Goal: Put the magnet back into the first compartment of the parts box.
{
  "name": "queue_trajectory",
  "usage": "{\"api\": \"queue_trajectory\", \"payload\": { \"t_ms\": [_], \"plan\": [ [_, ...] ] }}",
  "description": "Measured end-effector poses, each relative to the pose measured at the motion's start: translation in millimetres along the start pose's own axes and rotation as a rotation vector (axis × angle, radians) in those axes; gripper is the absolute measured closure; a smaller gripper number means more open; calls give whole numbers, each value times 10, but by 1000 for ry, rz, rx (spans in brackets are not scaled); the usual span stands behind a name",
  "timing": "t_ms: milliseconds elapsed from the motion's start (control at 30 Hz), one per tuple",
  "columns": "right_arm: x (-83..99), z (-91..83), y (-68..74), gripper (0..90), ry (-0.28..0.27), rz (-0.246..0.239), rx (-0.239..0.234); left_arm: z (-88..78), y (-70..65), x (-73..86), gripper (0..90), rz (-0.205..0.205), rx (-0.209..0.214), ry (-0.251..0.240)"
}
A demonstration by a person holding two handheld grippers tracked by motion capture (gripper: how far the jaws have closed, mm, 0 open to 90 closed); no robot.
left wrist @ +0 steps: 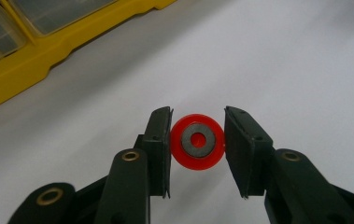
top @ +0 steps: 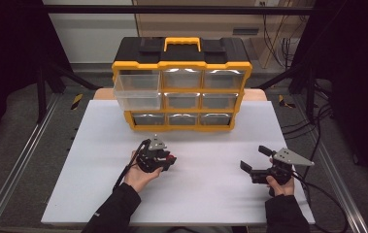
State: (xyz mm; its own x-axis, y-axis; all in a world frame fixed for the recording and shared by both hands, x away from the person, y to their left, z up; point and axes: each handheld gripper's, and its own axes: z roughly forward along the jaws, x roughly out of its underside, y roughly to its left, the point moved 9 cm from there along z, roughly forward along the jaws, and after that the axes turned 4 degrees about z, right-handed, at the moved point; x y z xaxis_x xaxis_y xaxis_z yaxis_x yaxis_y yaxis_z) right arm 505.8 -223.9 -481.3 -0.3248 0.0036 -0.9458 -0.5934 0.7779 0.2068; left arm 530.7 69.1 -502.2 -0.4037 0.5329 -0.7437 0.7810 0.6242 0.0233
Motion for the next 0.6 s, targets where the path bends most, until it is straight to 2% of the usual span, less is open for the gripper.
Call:
{"api": "queue_trajectory", "payload": {
  "t_ms": [600],
  "plan": [
    [-4,-4,-8,4,0,2,3,-340,72,-85,623,-15,-10,-61]
  ]
}}
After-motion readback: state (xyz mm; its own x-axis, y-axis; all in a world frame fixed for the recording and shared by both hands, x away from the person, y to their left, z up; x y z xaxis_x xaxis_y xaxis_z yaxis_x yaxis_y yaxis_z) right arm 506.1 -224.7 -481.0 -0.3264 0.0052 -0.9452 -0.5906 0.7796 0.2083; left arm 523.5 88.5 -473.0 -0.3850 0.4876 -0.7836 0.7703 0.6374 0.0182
